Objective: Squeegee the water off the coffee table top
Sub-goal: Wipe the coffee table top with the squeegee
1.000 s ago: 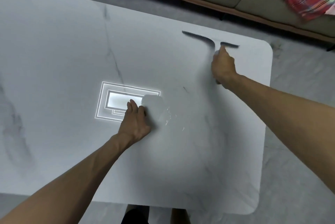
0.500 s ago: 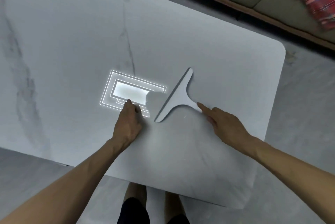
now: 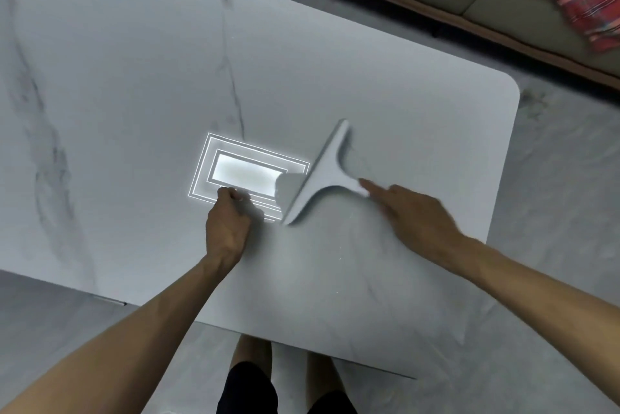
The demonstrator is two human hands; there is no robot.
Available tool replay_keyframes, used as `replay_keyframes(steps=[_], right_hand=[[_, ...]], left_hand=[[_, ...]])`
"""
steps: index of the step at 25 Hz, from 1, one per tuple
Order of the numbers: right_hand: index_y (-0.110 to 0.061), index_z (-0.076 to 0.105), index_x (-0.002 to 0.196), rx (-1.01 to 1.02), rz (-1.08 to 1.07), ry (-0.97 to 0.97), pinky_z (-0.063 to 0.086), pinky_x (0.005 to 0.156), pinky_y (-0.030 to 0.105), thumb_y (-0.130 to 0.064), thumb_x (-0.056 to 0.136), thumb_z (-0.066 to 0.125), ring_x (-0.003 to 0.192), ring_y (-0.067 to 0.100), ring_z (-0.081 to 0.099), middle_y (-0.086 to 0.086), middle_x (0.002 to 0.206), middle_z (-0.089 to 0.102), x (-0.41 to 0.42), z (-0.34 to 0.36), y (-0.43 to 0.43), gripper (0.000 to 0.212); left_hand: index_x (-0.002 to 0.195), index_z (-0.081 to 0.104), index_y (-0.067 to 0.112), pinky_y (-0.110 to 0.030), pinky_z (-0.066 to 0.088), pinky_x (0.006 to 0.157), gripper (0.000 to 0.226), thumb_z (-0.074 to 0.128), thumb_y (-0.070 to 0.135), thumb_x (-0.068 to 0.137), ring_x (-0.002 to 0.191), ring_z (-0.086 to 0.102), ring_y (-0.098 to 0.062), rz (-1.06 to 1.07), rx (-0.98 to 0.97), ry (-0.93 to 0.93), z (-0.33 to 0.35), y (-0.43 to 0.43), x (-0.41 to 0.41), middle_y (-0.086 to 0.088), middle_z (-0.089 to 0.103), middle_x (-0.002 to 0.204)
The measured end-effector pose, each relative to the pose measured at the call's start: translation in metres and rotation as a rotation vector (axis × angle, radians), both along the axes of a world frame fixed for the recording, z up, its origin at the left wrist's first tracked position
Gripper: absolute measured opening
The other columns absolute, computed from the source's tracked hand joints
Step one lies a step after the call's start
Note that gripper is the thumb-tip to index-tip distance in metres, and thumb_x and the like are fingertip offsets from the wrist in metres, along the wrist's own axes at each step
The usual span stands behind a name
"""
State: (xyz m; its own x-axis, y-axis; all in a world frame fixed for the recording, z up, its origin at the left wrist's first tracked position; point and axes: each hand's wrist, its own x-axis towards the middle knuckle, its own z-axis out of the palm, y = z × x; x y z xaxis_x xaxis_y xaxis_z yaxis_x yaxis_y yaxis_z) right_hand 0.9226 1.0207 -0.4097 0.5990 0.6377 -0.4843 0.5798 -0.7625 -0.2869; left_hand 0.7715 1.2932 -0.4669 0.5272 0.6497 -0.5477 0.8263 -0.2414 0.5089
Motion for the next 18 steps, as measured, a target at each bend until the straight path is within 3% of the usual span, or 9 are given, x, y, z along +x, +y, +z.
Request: replay_keyframes(steps=[3,6,9,13,15,18], right_hand=[[-0.049,0.02,0.146,0.071,0.209,0.049,0.045,0.063,0.035,-0.009,0.092,0.041,0.082,0.03,0.06,-0.001,0.103,0.054,-0.027,-0.015,0.062,0.071],[-0.048,0.019,0.147,0.024,0.314,0.096,0.037,0.057,0.033,-0.002,0.09,0.042,0.074,0.026,0.053,-0.001,0.097,0.05,-0.041,-0.029,0.065,0.076],[-0.048,0.019,0.147,-0.015,0.277,0.083,0.036,0.058,0.031,-0.006,0.092,0.043,0.078,0.023,0.054,-0.003,0.097,0.05,-0.032,-0.032,0.017,0.073],[-0.056,0.009,0.145,-0.121,0.099,0.056,0.039,0.061,0.027,-0.016,0.096,0.04,0.084,0.017,0.057,-0.009,0.101,0.052,0.001,-0.016,-0.075,0.07],[-0.061,0.003,0.142,-0.169,0.006,0.027,0.043,0.061,0.027,-0.026,0.101,0.036,0.082,0.015,0.059,-0.012,0.102,0.054,0.013,-0.003,-0.11,0.063],[-0.058,0.008,0.142,-0.134,-0.12,0.017,0.051,0.068,0.034,-0.033,0.102,0.033,0.084,0.018,0.062,-0.008,0.1,0.059,0.033,0.013,-0.13,0.053]], left_hand=[[0.104,0.044,0.021,-0.036,0.047,0.079,0.037,0.041,-0.006,0.079,0.089,0.057,-0.028,0.033,0.053,0.033,-0.005,0.015,0.002,0.0,0.06,0.1],[0.109,0.045,0.018,-0.033,0.043,0.078,0.043,0.04,-0.01,0.077,0.087,0.052,-0.023,-0.014,0.06,0.046,-0.01,0.02,0.006,0.003,0.055,0.1],[0.1,0.044,0.022,-0.031,0.042,0.074,0.034,0.042,-0.005,0.079,0.082,0.052,-0.021,-0.106,0.048,0.007,-0.01,0.009,0.014,0.006,0.056,0.096],[0.087,0.041,0.016,-0.021,0.035,0.055,0.006,0.044,0.012,0.086,0.068,0.051,-0.016,-0.218,0.03,-0.037,-0.01,-0.025,0.043,0.003,0.056,0.081],[0.087,0.039,0.018,-0.026,0.041,0.061,0.012,0.049,0.012,0.085,0.071,0.049,-0.017,-0.281,-0.01,-0.052,-0.008,-0.043,0.063,-0.001,0.056,0.086],[0.097,0.045,0.008,-0.042,0.047,0.086,0.022,0.051,-0.003,0.079,0.095,0.055,-0.031,-0.474,0.003,-0.099,-0.007,-0.066,0.087,-0.014,0.057,0.106]])
